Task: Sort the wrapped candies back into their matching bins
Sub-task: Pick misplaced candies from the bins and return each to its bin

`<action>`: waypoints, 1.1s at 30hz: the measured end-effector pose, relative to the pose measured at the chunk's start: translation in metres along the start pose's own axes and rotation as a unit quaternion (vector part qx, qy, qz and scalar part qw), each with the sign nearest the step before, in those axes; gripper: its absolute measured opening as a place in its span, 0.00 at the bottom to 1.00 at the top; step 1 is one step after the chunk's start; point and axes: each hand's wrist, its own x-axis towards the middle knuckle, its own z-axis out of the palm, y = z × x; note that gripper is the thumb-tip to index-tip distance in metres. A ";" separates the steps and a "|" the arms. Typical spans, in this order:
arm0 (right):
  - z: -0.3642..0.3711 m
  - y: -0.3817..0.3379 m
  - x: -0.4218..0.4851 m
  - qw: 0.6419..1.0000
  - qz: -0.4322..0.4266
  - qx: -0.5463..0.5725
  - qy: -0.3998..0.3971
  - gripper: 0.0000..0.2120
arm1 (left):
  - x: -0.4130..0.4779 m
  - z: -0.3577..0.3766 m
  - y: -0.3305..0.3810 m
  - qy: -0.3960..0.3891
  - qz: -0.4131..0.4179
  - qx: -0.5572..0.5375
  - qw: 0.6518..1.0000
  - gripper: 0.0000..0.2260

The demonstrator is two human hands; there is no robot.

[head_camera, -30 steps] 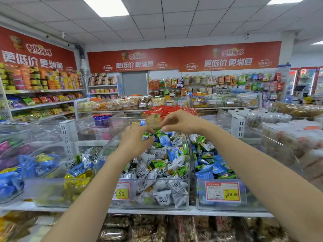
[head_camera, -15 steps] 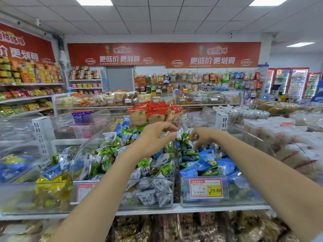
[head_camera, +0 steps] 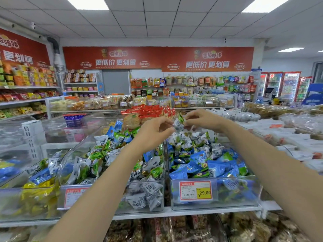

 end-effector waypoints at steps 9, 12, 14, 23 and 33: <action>-0.006 -0.013 -0.011 0.991 -0.031 0.106 -0.072 0.11 | 0.013 0.011 0.009 0.083 -0.065 -0.064 0.992 0.10; 0.006 0.011 0.005 0.996 0.029 0.084 -0.026 0.18 | 0.010 0.006 0.003 0.102 -0.093 -0.118 0.983 0.08; 0.017 0.027 0.017 0.997 0.060 -0.023 -0.040 0.21 | 0.007 0.003 0.001 0.109 -0.101 -0.157 0.976 0.07; 0.050 0.030 0.050 0.982 0.102 -0.134 -0.084 0.15 | -0.001 -0.006 -0.010 0.103 -0.119 -0.164 0.974 0.07; 0.023 0.024 0.035 0.999 0.046 -0.010 0.017 0.06 | -0.002 -0.007 -0.007 0.047 -0.107 -0.164 0.980 0.16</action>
